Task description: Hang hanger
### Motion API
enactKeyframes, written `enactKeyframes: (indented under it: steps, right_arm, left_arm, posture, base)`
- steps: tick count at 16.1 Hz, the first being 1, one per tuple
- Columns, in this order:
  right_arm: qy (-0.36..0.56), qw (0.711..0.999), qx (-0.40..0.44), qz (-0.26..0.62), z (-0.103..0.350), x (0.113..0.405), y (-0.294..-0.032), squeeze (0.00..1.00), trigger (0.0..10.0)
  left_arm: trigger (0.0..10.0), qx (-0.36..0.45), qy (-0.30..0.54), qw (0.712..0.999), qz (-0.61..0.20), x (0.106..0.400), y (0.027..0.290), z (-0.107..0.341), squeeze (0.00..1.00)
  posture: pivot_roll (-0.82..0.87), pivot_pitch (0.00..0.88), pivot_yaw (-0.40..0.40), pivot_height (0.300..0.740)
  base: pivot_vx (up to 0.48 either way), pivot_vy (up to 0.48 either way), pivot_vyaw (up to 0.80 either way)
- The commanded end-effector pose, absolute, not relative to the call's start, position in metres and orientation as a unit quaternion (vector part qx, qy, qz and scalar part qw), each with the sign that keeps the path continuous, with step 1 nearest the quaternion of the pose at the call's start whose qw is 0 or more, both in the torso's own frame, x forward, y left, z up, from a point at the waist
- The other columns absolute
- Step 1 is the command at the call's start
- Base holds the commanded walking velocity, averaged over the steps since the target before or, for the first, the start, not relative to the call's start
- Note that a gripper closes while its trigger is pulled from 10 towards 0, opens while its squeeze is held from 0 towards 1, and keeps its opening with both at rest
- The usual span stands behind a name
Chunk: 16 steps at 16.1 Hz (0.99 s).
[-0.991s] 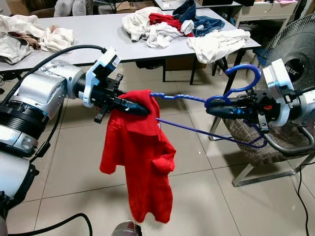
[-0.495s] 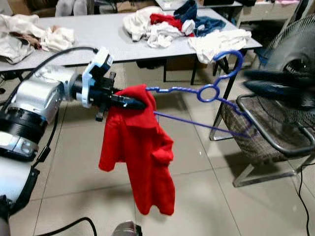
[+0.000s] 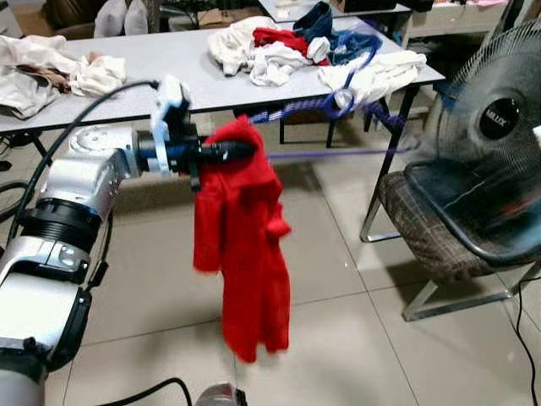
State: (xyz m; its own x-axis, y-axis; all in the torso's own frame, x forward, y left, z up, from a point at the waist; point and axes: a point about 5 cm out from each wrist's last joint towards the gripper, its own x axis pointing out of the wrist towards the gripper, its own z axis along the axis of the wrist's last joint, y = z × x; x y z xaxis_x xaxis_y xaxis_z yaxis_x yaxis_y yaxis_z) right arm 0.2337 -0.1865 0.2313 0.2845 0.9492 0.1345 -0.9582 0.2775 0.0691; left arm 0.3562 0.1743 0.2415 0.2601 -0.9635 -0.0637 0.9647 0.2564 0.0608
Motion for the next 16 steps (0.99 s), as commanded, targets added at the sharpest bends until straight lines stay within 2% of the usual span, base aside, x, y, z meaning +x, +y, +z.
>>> enactKeyframes:
  steps: [1,2,3,4,6,9,10,14,15,16]
  right_arm:
    - [-0.022,0.796,0.058,0.602,0.230,0.233,-0.175,1.00,10.0]
    - [0.017,0.807,0.071,0.586,0.207,0.237,-0.163,1.00,10.0]
    - [0.053,0.834,0.086,0.543,0.184,0.245,-0.157,1.00,10.0]
    - [0.092,0.873,0.108,0.467,0.156,0.257,-0.157,1.00,10.0]
    - [0.140,0.898,0.152,0.389,0.125,0.263,-0.163,1.00,10.0]
    - [0.153,0.896,0.218,0.355,0.104,0.259,-0.168,1.00,10.0]
    - [0.125,0.886,0.272,0.353,0.104,0.261,-0.171,1.00,10.0]
    - [0.110,0.862,0.336,0.362,0.106,0.270,-0.179,1.00,10.0]
    - [0.118,0.862,0.336,0.362,0.104,0.272,-0.179,0.00,10.0]
    - [0.133,0.858,0.333,0.368,0.100,0.275,-0.177,0.00,10.0]
  left_arm:
    - [0.0,0.039,-0.018,0.784,-0.619,0.354,0.174,0.252,0.00]
    - [0.0,0.038,-0.023,0.779,-0.626,0.354,0.173,0.254,0.00]
    - [0.0,0.036,-0.030,0.776,-0.630,0.354,0.172,0.257,0.00]
    - [0.0,0.029,-0.035,0.769,-0.638,0.353,0.171,0.260,0.00]
    - [0.0,0.029,-0.037,0.766,-0.641,0.352,0.171,0.262,0.00]
    - [0.0,0.021,-0.041,0.753,-0.657,0.350,0.168,0.266,0.00]
    - [0.0,0.014,-0.042,0.732,-0.679,0.346,0.163,0.270,0.00]
    - [0.0,0.006,-0.037,0.699,-0.714,0.339,0.157,0.274,0.00]
    - [0.0,0.005,-0.037,0.693,-0.720,0.338,0.155,0.275,0.00]
    - [0.0,0.004,-0.039,0.685,-0.727,0.336,0.151,0.277,0.00]
  posture:
    - [-0.01,0.000,0.086,0.740]
    - [0.00,0.000,0.081,0.740]
    - [0.00,0.000,0.078,0.740]
    - [0.01,0.000,0.070,0.740]
    - [0.02,0.000,0.062,0.740]
    - [0.02,0.000,0.061,0.740]
    - [0.02,0.000,0.065,0.740]
    - [0.03,0.000,0.074,0.740]
    - [0.03,0.000,0.075,0.740]
    - [0.04,0.000,0.076,0.740]
  base:
    - [0.000,0.000,0.00]
    - [0.000,0.000,0.00]
    - [0.000,0.000,0.00]
    - [0.000,0.000,0.00]
    - [0.000,0.000,0.00]
    - [0.000,0.000,0.00]
    - [0.000,0.000,0.00]
    - [0.000,0.000,0.00]
    - [0.000,0.000,0.00]
    - [0.000,0.000,0.00]
